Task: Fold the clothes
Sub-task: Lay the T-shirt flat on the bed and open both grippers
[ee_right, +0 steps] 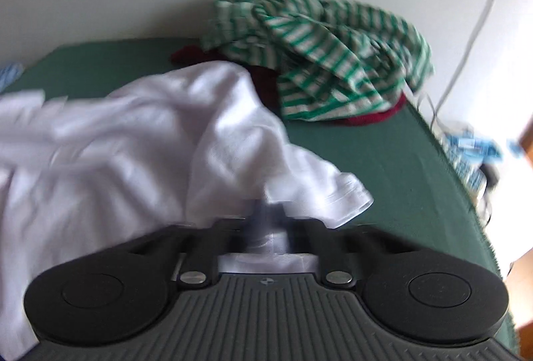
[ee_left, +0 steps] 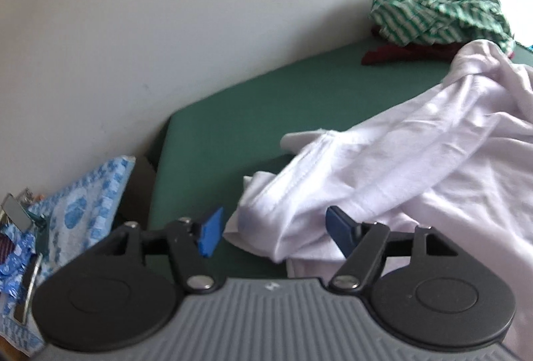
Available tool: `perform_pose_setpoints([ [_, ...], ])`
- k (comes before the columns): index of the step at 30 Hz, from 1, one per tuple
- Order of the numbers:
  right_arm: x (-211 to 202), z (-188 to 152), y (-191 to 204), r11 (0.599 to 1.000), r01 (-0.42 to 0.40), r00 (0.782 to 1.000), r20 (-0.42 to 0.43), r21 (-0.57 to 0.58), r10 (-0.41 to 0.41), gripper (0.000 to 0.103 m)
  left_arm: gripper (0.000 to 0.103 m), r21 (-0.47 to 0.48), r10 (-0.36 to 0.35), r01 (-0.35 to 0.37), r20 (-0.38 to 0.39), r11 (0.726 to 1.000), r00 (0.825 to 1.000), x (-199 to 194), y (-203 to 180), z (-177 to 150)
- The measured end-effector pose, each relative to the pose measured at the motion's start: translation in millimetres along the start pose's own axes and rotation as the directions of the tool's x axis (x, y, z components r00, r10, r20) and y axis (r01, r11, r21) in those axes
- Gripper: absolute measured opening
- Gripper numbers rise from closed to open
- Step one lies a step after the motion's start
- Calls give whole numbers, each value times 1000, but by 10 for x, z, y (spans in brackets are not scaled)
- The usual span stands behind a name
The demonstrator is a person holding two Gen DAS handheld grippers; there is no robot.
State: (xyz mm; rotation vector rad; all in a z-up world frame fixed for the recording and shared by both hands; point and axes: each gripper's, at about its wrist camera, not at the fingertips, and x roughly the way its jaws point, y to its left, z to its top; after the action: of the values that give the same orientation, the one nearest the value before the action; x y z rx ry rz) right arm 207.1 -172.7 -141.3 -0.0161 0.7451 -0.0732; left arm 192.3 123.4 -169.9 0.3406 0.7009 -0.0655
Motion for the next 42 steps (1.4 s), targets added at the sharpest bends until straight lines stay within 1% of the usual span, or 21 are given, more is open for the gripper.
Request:
perform_pose_setpoints([
  [3,101,329,-311,989,97,992,73,112,-105,4,70,-63,-9,9,-5,998,1000,251,89,215],
  [6,157,667,-707,945,154,970,136,287,-199,4,69,-118,-13,14,10,993,1000,492,167,493],
  [7,186,761,-822,928,167,964,142,334,-224,4,69,-121,16,-13,23,993,1000,579,164,615],
  [9,297,872,-941,902,233,948,119,363,-294,5,68,-122,92,-85,47,989,995,756,143,862],
  [11,463,905,-991,884,317,932,61,345,-358,11,68,-121,112,-109,23,987,993,944,147,1058],
  [13,602,874,-1020,876,377,922,-28,301,-387,11,69,-119,86,-88,-18,989,996,1050,188,1159],
  [15,511,789,-1038,857,406,908,-36,318,-418,17,69,-107,46,-44,17,993,999,921,275,1122],
  [16,379,725,-1029,859,380,915,-2,343,-404,21,71,-89,17,-13,41,996,999,803,329,1063],
  [17,242,651,-991,880,320,936,28,350,-351,30,73,-65,-6,11,62,998,998,655,387,970],
  [18,110,571,-935,909,240,961,48,340,-272,40,75,-40,-28,31,83,999,996,497,446,866],
  [20,-99,355,-752,948,84,994,45,308,-103,44,78,-6,-54,55,105,998,993,194,572,631],
  [21,-194,238,-649,957,5,999,35,291,-16,44,80,6,-66,66,109,998,992,34,636,496],
  [23,-339,-8,-392,960,-120,992,6,254,123,44,89,1,-81,81,109,997,991,-211,749,257],
  [24,-392,-120,-246,960,-160,986,-12,229,167,44,90,-3,-87,88,108,996,990,-327,804,140],
  [26,-487,-330,34,957,-227,970,-45,181,239,44,90,-59,-161,166,93,984,983,-481,867,-54],
  [29,-568,-516,365,960,-259,961,-67,105,267,44,88,-112,-232,235,39,966,972,-441,771,-226],
  [31,-572,-571,531,966,-256,962,-88,44,259,44,83,-182,-289,286,5,941,957,-346,665,-292],
  [32,-577,-595,611,969,-248,964,-95,3,248,44,82,-222,-330,322,1,921,944,-308,611,-310],
  [35,-587,-665,737,976,-204,976,-97,-80,196,44,82,-264,-362,357,33,896,932,-264,374,-297],
  [39,-555,-757,737,980,-181,979,-111,-79,172,43,71,-294,-335,328,27,898,942,-98,198,-180],
  [42,-561,-820,742,983,-166,982,-106,-81,157,43,70,-375,-330,305,-2,875,944,102,290,-127],
])
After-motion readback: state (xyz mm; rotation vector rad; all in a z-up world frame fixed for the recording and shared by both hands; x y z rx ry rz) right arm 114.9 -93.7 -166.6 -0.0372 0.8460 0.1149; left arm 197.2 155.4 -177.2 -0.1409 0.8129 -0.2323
